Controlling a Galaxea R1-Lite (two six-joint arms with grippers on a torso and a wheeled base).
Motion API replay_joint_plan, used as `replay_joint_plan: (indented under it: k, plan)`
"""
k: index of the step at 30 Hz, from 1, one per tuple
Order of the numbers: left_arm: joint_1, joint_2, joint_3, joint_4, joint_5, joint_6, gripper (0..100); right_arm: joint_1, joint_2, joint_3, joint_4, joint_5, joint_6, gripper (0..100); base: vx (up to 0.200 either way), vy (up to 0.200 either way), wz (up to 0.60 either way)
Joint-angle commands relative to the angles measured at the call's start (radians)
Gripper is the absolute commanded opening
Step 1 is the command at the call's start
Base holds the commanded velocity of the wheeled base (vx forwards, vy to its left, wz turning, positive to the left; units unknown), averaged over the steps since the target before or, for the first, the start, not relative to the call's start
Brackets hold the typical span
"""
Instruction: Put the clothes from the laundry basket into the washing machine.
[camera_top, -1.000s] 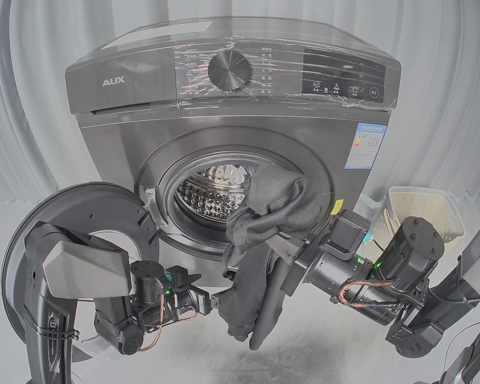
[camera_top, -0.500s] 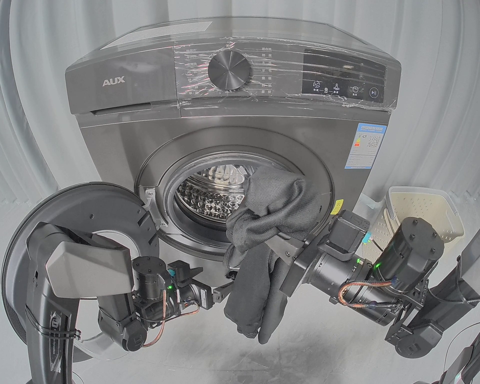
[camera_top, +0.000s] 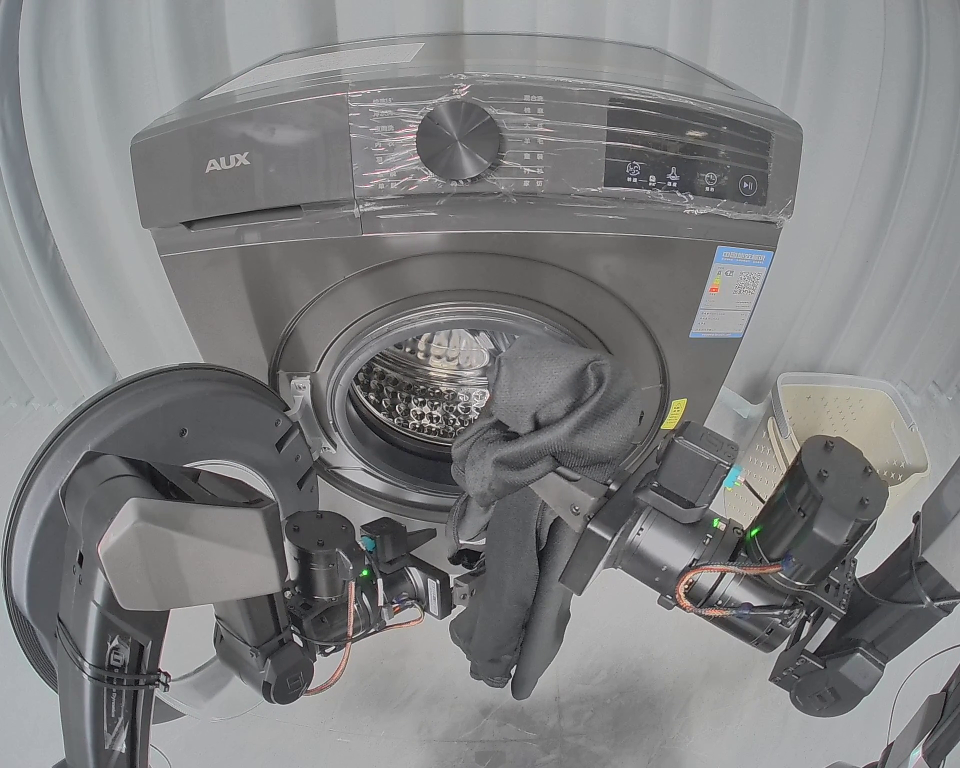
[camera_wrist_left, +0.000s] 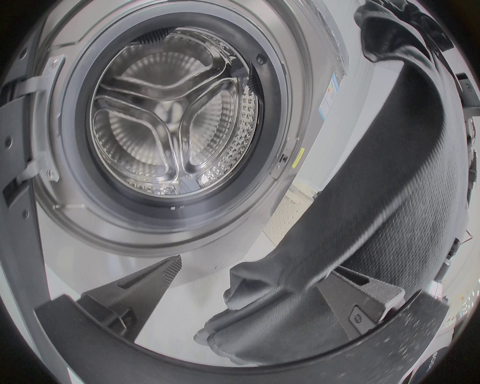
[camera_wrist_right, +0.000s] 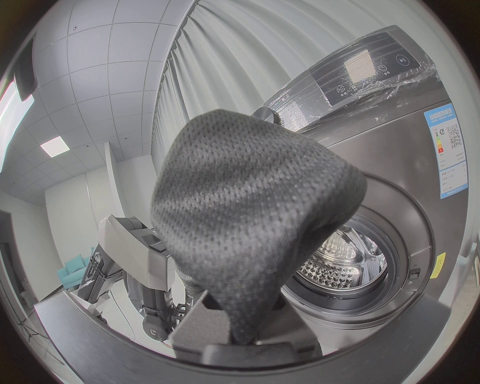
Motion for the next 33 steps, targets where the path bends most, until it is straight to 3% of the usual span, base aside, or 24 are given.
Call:
replay_joint_plan:
  k: [1, 17, 24, 32, 33]
  plan:
    - [-0.002, 0.008, -0.052, -0.001, 0.000, 0.000, 0, 0.002, 0.003, 0.001, -0.001, 0.001, 0.000, 0, 0.000, 0.000, 0.00]
    - [0.007, -0.081, -0.034, -0.005, 0.006, 0.002, 0, -0.021, 0.001, 0.024, -0.001, -0.007, 0.001, 0, 0.000, 0.000, 0.00]
    - [0.051, -0.365, 0.120, -0.004, 0.008, -0.003, 0, -0.098, 0.003, 0.119, -0.039, -0.003, 0.007, 0, 0.000, 0.000, 0.00]
    - [0.047, -0.566, 0.296, -0.002, 0.009, 0.002, 0, -0.132, -0.018, 0.171, -0.045, -0.006, 0.026, 0, 0.000, 0.000, 0.00]
    - [0.041, -0.617, 0.336, -0.002, 0.008, 0.003, 0, -0.132, -0.035, 0.211, -0.044, -0.006, 0.026, 0, 0.000, 0.000, 0.00]
